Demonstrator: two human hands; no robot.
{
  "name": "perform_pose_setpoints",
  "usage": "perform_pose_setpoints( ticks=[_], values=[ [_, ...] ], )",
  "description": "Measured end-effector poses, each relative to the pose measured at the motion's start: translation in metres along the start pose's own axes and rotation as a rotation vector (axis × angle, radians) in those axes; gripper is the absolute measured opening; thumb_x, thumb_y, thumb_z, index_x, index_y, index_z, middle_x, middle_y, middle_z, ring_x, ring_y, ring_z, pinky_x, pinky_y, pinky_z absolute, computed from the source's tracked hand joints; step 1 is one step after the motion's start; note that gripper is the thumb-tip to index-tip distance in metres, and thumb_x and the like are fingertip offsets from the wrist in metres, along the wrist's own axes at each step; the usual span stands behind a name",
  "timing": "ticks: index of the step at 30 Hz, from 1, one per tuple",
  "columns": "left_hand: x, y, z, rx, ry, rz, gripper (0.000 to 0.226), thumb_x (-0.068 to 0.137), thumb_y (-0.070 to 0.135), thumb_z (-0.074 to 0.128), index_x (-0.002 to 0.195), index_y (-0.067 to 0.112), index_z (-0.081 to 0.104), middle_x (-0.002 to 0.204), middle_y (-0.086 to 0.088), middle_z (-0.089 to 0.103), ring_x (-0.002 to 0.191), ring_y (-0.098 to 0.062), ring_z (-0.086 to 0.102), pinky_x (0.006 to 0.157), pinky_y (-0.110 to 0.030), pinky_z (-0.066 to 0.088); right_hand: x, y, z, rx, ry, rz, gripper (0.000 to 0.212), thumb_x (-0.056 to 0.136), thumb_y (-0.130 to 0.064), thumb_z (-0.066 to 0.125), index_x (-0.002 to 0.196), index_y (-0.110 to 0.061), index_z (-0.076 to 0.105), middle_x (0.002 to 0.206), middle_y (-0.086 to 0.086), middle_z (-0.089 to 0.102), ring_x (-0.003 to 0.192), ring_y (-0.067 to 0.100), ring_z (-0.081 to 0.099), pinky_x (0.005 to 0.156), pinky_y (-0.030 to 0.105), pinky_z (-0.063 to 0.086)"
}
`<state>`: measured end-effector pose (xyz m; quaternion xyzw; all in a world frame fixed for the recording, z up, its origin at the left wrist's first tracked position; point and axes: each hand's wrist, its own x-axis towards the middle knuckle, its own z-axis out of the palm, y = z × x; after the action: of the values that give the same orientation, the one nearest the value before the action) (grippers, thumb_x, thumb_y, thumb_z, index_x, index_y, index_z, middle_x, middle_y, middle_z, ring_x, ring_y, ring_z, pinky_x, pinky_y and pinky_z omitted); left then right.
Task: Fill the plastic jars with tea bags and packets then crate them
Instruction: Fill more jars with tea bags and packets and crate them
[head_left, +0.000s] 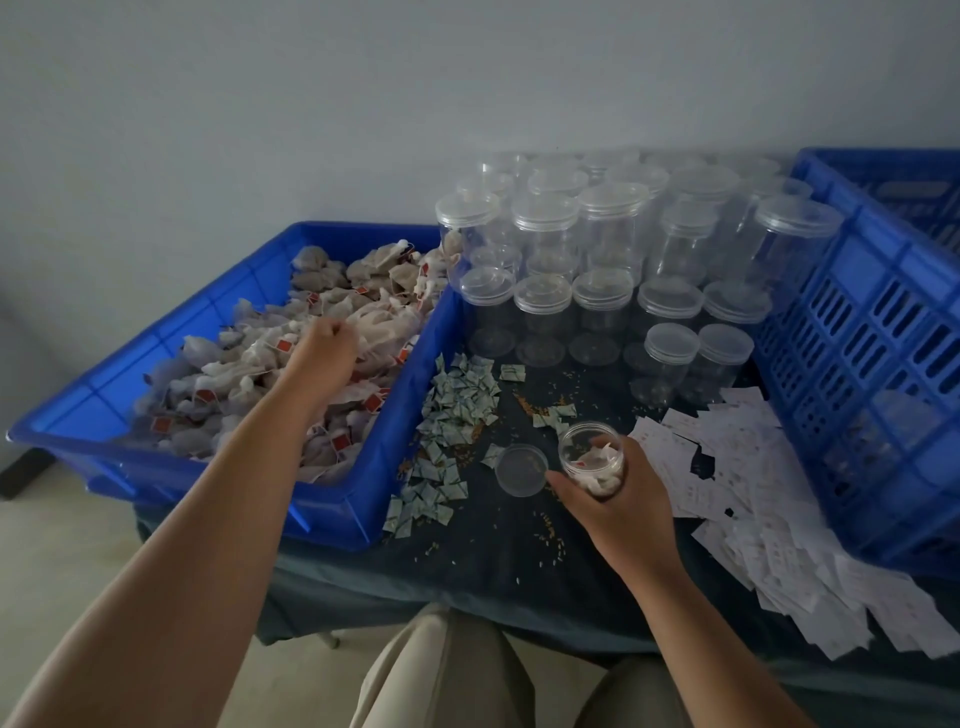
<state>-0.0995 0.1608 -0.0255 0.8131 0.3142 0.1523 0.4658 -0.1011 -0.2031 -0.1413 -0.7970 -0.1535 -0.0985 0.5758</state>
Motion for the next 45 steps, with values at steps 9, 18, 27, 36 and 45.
perform_pose_setpoints(
  ticks=[9,18,27,36,45],
  values=[
    [-0.018,0.026,-0.007,-0.541,-0.349,0.091,0.045,0.077,0.034,0.085,0.117,0.018,0.073,0.117,-0.006,0.072,0.1,-0.013,0.075,0.085,-0.026,0.06,0.001,-0.005,-0.001,-0.006,-0.023,0.012,0.047,0.071,-0.063,0.086,0.107,-0.049,0.059,0.105,-0.023,0.071,0.095,0.001,0.071,0.074,0.022,0.056],
    [-0.12,0.1,0.075,0.126,-0.447,0.678,0.024,0.084,0.05,0.083,0.105,0.045,0.073,0.098,0.028,0.074,0.086,0.005,0.072,0.066,-0.009,0.054,-0.001,-0.006,-0.002,-0.013,-0.031,0.019,0.048,0.071,-0.061,0.086,0.108,-0.043,0.061,0.103,-0.024,0.071,0.094,0.001,0.07,0.076,0.024,0.058],
    [-0.15,0.074,0.119,0.227,-0.358,0.686,0.041,0.11,0.049,0.042,0.096,0.034,0.078,0.077,0.019,0.072,0.071,-0.001,0.067,0.062,-0.02,0.046,0.001,-0.008,-0.003,0.04,0.014,0.032,0.045,0.078,-0.062,0.087,0.111,-0.046,0.062,0.104,-0.019,0.073,0.092,0.005,0.072,0.074,0.029,0.062],
    [-0.168,0.059,0.112,0.384,-0.715,0.826,0.062,0.109,0.053,0.019,0.128,0.026,0.071,0.129,0.018,0.064,0.127,0.033,0.026,0.114,-0.001,0.007,0.0,-0.007,-0.007,0.13,0.018,0.033,0.042,0.079,-0.05,0.089,0.112,-0.045,0.064,0.104,-0.016,0.076,0.091,0.008,0.075,0.074,0.022,0.059],
    [-0.166,0.042,0.119,0.211,-0.382,0.86,0.041,0.111,0.039,0.041,0.102,0.017,0.075,0.105,0.009,0.074,0.103,-0.007,0.067,0.093,-0.03,0.052,-0.001,-0.008,-0.004,0.068,0.048,0.018,0.044,0.077,-0.053,0.09,0.109,-0.049,0.06,0.105,-0.022,0.072,0.092,0.004,0.072,0.072,0.015,0.055]
  ],
)
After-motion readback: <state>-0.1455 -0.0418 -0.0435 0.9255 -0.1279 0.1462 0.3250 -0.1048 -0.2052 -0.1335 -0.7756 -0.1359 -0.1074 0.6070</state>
